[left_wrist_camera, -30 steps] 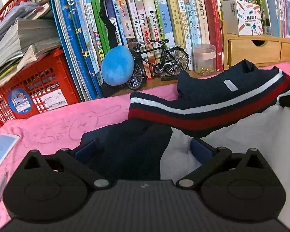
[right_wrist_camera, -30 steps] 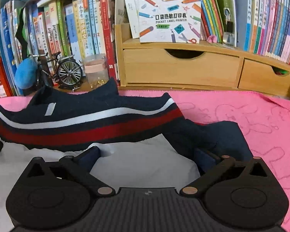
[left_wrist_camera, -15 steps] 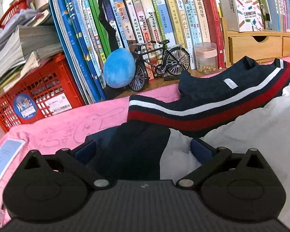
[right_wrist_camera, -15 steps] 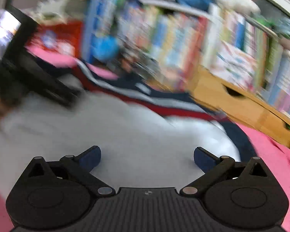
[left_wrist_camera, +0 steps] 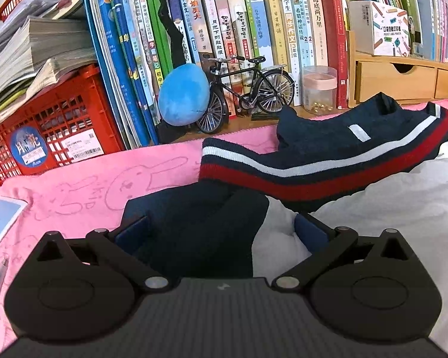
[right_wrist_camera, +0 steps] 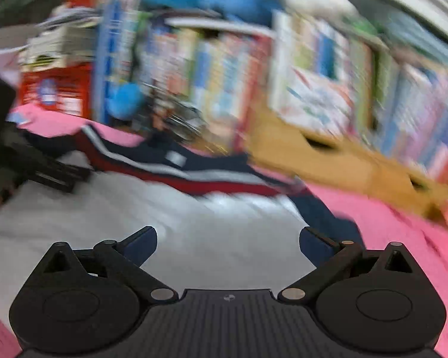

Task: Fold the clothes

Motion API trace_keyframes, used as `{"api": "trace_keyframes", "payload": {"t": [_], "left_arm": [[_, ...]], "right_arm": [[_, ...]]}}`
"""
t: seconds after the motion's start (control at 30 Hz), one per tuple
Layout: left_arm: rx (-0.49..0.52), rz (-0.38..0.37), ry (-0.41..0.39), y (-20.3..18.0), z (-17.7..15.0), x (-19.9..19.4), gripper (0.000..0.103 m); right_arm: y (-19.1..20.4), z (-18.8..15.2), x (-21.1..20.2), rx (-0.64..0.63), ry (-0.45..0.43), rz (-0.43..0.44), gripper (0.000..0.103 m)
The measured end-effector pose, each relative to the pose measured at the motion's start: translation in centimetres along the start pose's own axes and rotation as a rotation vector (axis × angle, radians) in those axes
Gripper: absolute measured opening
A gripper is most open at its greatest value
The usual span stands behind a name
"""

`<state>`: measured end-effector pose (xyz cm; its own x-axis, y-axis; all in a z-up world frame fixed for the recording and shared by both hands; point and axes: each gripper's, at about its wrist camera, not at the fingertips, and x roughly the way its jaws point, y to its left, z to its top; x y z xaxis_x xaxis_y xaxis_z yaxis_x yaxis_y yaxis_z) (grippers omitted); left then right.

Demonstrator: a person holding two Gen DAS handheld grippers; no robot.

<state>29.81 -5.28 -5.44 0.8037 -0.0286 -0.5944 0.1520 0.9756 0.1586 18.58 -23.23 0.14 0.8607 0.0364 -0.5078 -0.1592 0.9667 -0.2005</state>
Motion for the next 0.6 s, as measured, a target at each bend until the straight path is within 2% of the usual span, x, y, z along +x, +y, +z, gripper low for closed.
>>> {"api": "trace_keyframes", "payload": {"t": [0.1, 0.13, 0.2, 0.3, 0.37, 0.43, 0.57, 0.6], "left_arm": [[-0.003, -0.002, 0.0, 0.0, 0.0, 0.0, 0.103], [-0.003, -0.002, 0.0, 0.0, 0.0, 0.0, 0.103], [-0.017, -0.01, 0.004, 0.2, 0.0, 0.1, 0.103], [-0.043, -0.025, 0.011, 0.6, 0.0, 0.2, 0.103], [-0.05, -0.03, 0.013, 0.8, 0.0, 0.3, 0.103], [-0.046, -0.03, 0.01, 0.7, 0.0, 0.2, 0.103], [-0.07, -0.058, 0.021, 1.2, 0.1, 0.4, 0.103], [-0.078, -0.065, 0.023, 1.3, 0.1, 0.5, 0.103]], "right_arm": [[0.9, 1.5, 2.0, -0.006, -0.024, -0.016, 0.103], [0.1, 1.9, 2.9, 0.041, -0.024, -0.027, 0.103], [-2.9, 2.5, 4.9, 0.204, -0.029, -0.052, 0.103], [-7.8, 2.8, 8.4, 0.464, 0.01, -0.111, 0.103], [-9.0, 2.6, 11.2, 0.439, 0.111, -0.156, 0.103], [-8.8, 1.8, 13.2, 0.318, 0.152, -0.243, 0.103], [-11.5, 1.0, 14.5, 0.454, 0.182, -0.199, 0.103], [-11.3, 1.1, 14.5, 0.45, 0.181, -0.204, 0.103]]}}
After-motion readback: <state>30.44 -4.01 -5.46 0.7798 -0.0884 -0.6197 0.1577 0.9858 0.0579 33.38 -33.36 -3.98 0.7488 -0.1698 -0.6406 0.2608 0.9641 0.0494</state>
